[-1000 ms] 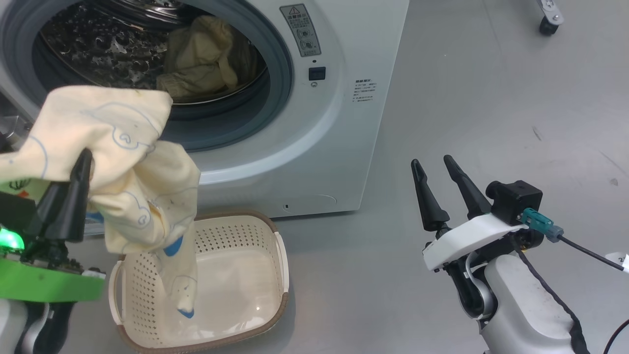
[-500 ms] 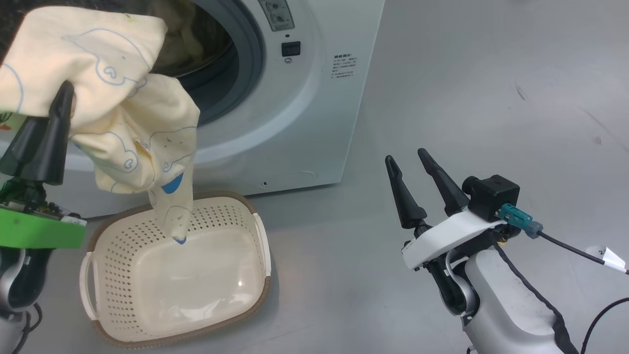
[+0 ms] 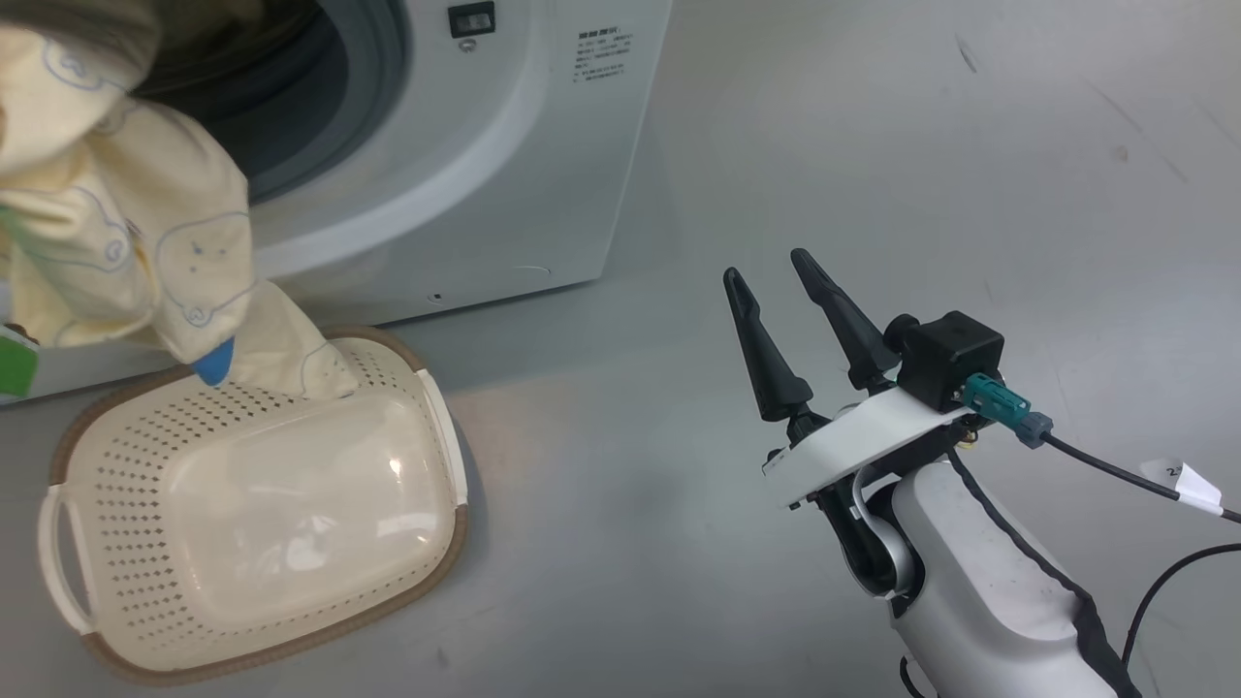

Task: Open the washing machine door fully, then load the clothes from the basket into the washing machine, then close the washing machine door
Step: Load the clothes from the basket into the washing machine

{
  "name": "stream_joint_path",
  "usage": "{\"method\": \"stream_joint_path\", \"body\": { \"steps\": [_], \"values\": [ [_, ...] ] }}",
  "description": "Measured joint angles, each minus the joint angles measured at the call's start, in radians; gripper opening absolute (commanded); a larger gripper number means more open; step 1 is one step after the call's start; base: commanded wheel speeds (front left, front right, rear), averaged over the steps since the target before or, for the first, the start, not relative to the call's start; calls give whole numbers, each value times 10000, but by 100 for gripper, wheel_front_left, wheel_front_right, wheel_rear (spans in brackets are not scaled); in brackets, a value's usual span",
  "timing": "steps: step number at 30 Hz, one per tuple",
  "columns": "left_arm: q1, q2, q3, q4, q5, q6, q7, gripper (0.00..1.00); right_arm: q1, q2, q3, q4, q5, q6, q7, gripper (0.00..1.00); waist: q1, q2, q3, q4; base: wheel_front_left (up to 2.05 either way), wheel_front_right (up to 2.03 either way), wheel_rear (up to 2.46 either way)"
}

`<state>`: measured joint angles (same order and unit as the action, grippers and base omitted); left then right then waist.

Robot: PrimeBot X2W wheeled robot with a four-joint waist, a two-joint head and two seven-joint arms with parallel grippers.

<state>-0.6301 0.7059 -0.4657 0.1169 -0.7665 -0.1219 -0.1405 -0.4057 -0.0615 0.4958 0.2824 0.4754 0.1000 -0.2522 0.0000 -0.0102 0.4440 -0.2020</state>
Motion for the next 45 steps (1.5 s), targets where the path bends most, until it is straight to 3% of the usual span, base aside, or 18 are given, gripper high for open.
{"method": "stream_joint_path", "body": {
  "steps": [8,23,26,31,35,36,37,45],
  "values": [
    [-1084,533,-4,807,-86,0,288,0,-195,15,403,-276,-10,-63,0,100,1,0,823,-664,0,0,0],
    [-2842,1143,-270,1774,63,0,520,0,-322,40,1434,-1166,732,-491,0,100,1,0,1887,-1958,0,0,0],
    [-3104,1150,-213,1894,150,0,368,0,-322,48,1469,-1233,773,-533,0,100,2,0,1982,-2105,0,0,0],
    [-4210,926,431,2010,591,0,-788,0,-322,48,1406,-1317,798,-763,0,100,1,0,2173,-2323,0,0,0],
    [-4519,493,385,2284,648,0,-909,0,-327,54,1323,-1350,798,-928,0,100,1,0,2203,-2306,0,0,0],
    [-4503,353,276,2514,644,0,-838,30,-329,54,1340,-1348,798,-930,0,100,1,0,2191,-2274,0,0,0],
    [-4475,244,163,2740,619,0,-767,100,-334,50,1367,-1344,798,-930,0,100,2,0,2172,-2245,0,0,0],
    [-4309,12,-506,3505,543,0,-535,100,-469,61,1415,-1327,796,-1108,0,100,1,0,2033,-2009,0,0,0]
  ]
}}
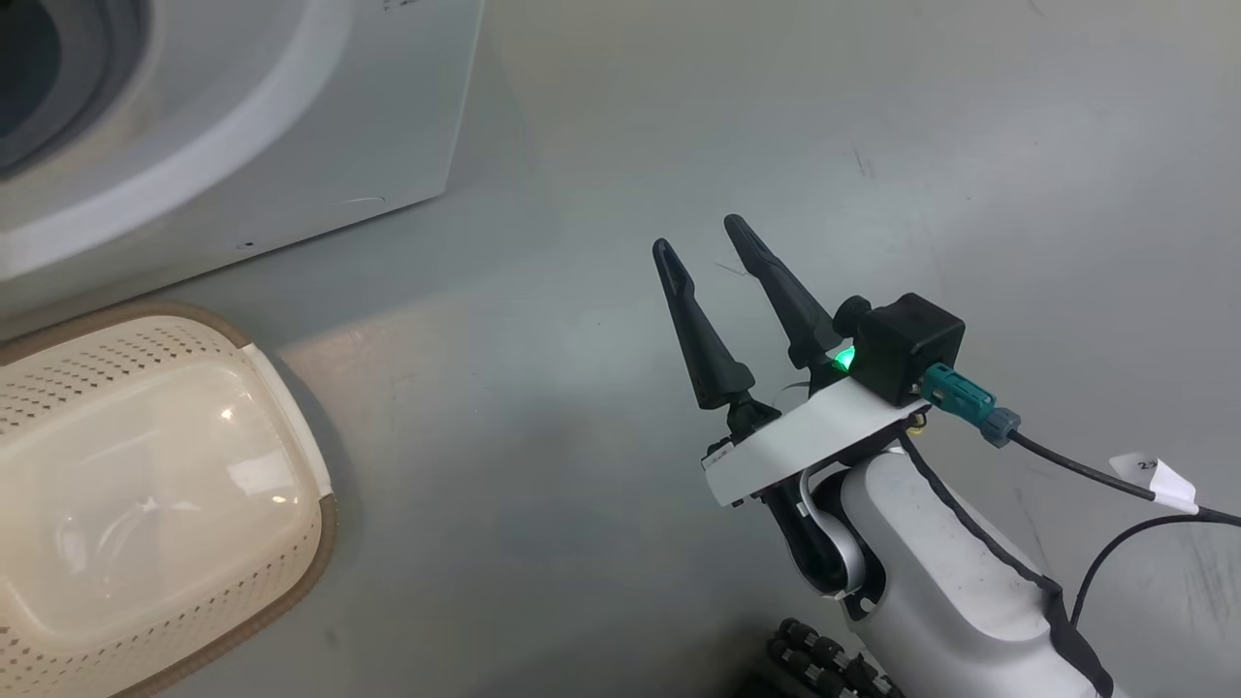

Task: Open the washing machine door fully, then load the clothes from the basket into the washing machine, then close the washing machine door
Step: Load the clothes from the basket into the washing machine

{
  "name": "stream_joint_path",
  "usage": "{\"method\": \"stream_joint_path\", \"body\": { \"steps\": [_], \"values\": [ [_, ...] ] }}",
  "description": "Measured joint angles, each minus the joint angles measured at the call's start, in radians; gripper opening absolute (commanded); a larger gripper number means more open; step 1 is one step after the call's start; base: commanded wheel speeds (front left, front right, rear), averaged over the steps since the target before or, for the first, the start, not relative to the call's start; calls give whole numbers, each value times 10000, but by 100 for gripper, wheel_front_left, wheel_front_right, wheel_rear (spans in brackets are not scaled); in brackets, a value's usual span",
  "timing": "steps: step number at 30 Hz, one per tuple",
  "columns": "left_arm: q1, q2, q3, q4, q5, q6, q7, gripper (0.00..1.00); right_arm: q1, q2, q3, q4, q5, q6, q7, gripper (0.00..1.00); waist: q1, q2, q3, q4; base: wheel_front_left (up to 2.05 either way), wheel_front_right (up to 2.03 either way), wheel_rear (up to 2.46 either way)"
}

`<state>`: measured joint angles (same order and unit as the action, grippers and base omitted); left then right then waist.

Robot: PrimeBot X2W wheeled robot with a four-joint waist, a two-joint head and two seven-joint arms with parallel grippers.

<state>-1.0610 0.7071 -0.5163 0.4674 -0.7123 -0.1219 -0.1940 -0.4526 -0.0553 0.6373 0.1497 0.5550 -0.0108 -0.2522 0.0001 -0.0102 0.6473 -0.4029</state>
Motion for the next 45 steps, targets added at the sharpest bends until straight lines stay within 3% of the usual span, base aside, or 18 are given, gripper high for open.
{"method": "stream_joint_path", "body": {
  "steps": [5,15,29,45],
  "values": [
    [1,-422,-343,88,-15,0,-125,100,-30,-6,-86,54,-4,-4,0,100,0,0,-115,261,0,0,0],
    [472,-704,-433,249,-102,0,-460,100,-251,-10,-215,188,-107,-8,0,100,0,0,-403,763,0,0,0],
    [1931,-721,-362,-349,-416,0,-617,100,-272,-19,-489,598,-378,-79,0,100,-1,0,-769,1440,0,0,0],
    [4168,-788,1749,-1657,-616,0,-617,100,-239,-31,-803,828,-489,58,0,100,-2,0,-1351,1968,0,0,0]
  ]
}}
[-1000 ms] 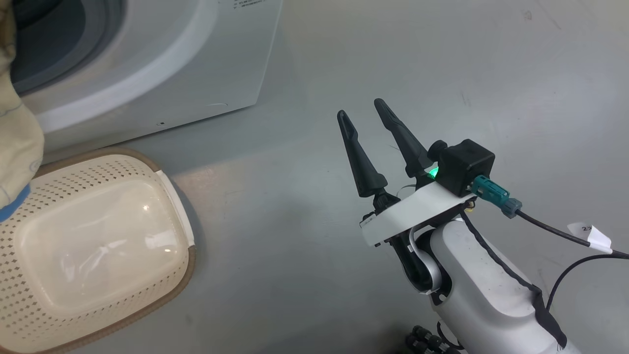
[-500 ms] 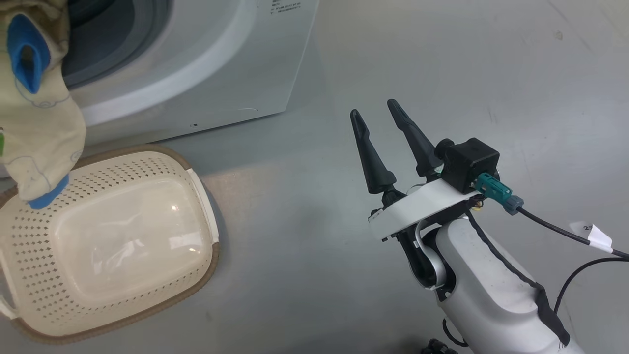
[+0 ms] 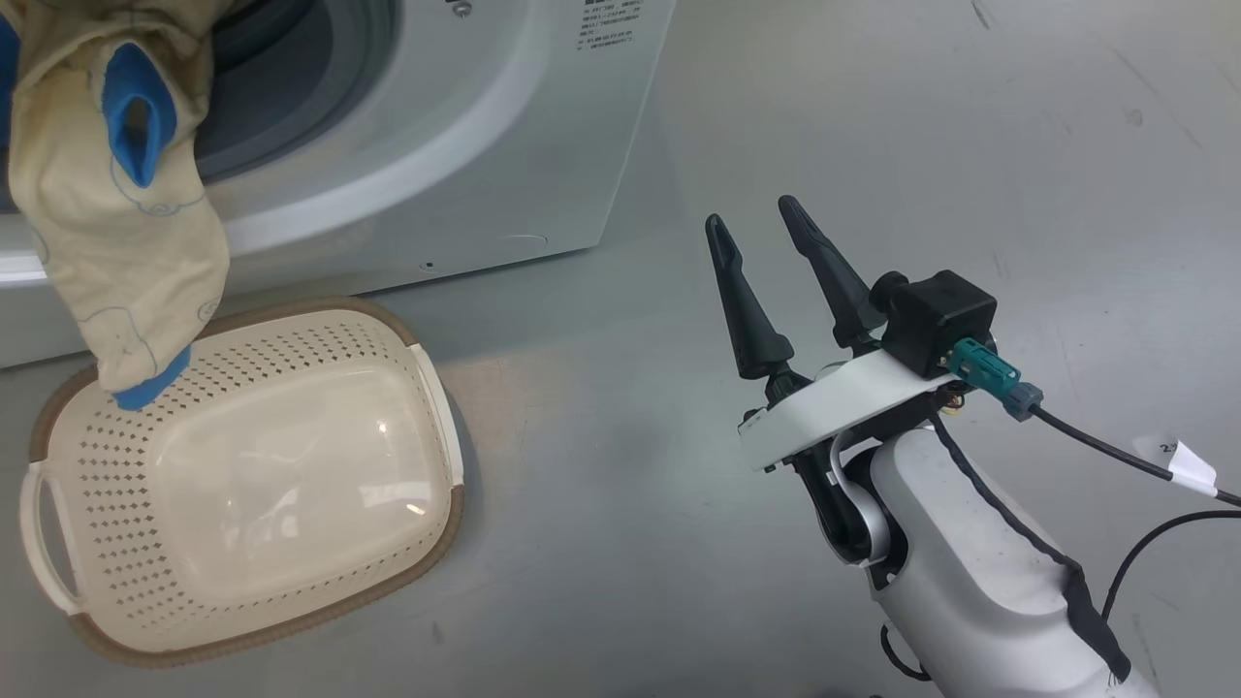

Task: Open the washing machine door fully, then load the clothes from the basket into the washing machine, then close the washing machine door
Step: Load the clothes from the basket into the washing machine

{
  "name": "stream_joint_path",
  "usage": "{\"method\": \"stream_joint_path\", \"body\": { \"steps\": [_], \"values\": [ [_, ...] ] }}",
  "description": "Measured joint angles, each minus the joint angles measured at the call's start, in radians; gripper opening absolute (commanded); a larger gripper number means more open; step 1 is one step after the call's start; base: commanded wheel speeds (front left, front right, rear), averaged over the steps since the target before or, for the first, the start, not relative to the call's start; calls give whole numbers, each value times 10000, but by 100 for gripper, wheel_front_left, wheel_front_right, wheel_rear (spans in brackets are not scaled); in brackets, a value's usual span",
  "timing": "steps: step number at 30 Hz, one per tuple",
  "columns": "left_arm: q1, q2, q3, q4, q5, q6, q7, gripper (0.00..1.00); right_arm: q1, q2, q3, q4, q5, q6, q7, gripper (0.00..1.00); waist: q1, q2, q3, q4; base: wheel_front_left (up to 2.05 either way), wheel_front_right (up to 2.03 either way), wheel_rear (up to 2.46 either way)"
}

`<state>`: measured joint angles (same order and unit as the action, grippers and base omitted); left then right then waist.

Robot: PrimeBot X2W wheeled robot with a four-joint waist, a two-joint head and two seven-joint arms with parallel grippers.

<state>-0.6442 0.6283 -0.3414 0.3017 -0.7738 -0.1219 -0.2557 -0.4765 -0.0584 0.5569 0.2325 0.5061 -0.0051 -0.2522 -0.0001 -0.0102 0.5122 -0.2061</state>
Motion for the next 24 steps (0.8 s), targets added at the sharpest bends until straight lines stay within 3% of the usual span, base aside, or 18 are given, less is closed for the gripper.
{"method": "stream_joint_path", "body": {
  "steps": [6,24],
  "values": [
    [1035,-44,694,-483,2,0,-2,100,30,-4,-173,4,-52,54,0,100,0,0,-101,47,0,0,0],
    [4044,-869,2115,-1739,558,-75,0,100,485,-4,-786,-31,-146,148,0,100,0,0,-303,148,0,0,0]
  ]
}}
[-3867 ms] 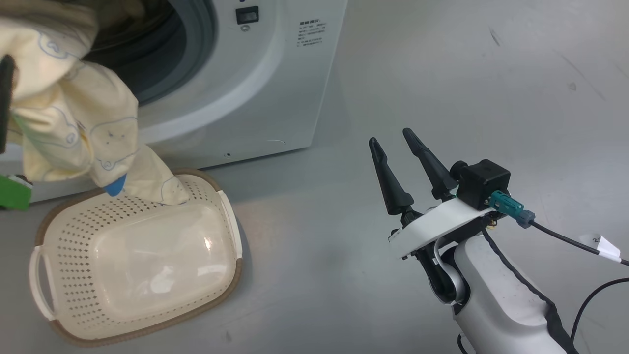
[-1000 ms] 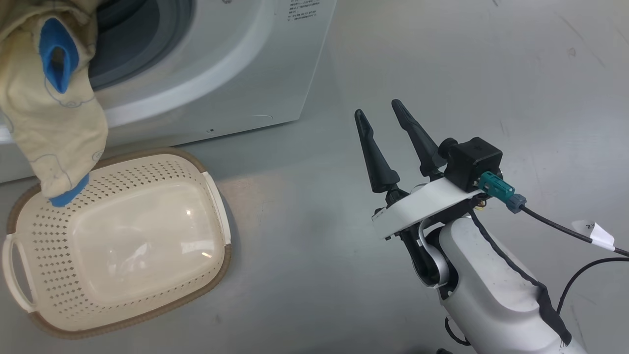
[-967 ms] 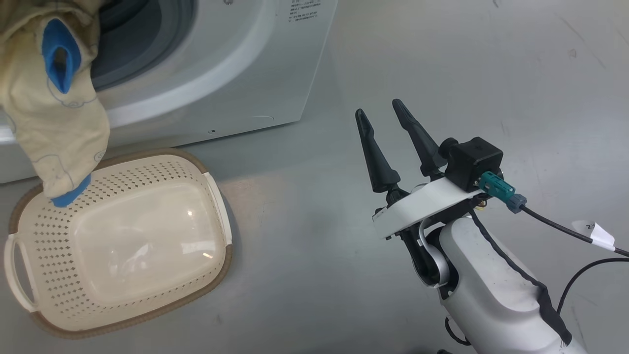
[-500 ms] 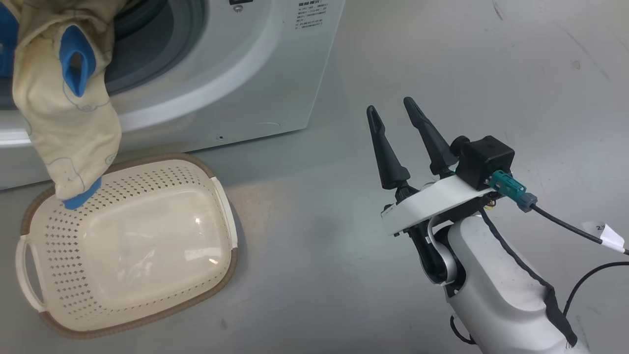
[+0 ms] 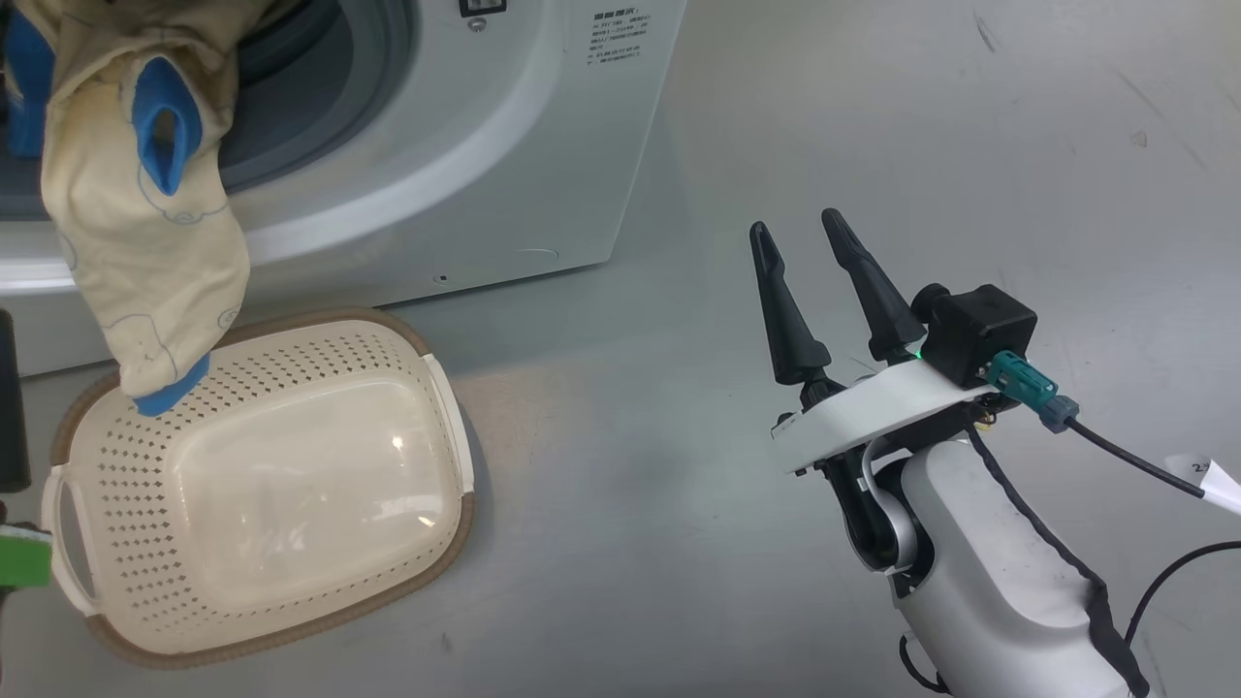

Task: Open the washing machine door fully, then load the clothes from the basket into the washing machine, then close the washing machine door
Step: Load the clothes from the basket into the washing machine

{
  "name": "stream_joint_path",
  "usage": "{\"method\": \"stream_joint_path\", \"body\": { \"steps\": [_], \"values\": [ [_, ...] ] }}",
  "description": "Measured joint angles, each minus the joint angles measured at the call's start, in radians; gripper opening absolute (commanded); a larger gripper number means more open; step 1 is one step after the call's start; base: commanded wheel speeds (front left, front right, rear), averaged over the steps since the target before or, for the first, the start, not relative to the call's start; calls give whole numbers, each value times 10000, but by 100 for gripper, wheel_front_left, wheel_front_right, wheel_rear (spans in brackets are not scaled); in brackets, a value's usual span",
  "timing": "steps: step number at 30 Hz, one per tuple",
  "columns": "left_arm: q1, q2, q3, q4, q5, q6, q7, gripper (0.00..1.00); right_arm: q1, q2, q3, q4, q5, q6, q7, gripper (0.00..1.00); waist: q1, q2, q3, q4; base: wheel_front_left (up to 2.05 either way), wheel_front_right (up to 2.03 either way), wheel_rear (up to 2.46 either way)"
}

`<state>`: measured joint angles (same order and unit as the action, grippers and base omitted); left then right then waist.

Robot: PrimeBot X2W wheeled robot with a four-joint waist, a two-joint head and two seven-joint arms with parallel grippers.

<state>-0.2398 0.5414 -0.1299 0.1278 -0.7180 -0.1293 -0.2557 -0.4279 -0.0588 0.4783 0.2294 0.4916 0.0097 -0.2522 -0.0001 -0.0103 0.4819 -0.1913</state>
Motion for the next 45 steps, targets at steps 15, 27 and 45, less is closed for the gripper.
{"method": "stream_joint_path", "body": {
  "steps": [15,27,45],
  "values": [
    [1259,-573,368,-805,330,0,0,100,171,4,-167,-8,-67,173,0,100,0,0,-65,34,0,0,0],
    [1596,-616,485,-1214,504,0,0,100,178,4,-173,-19,-69,219,0,100,0,0,-48,-20,0,0,0],
    [951,291,-1283,151,472,0,947,100,177,10,217,-270,81,263,0,100,1,0,326,-410,0,0,0]
  ]
}}
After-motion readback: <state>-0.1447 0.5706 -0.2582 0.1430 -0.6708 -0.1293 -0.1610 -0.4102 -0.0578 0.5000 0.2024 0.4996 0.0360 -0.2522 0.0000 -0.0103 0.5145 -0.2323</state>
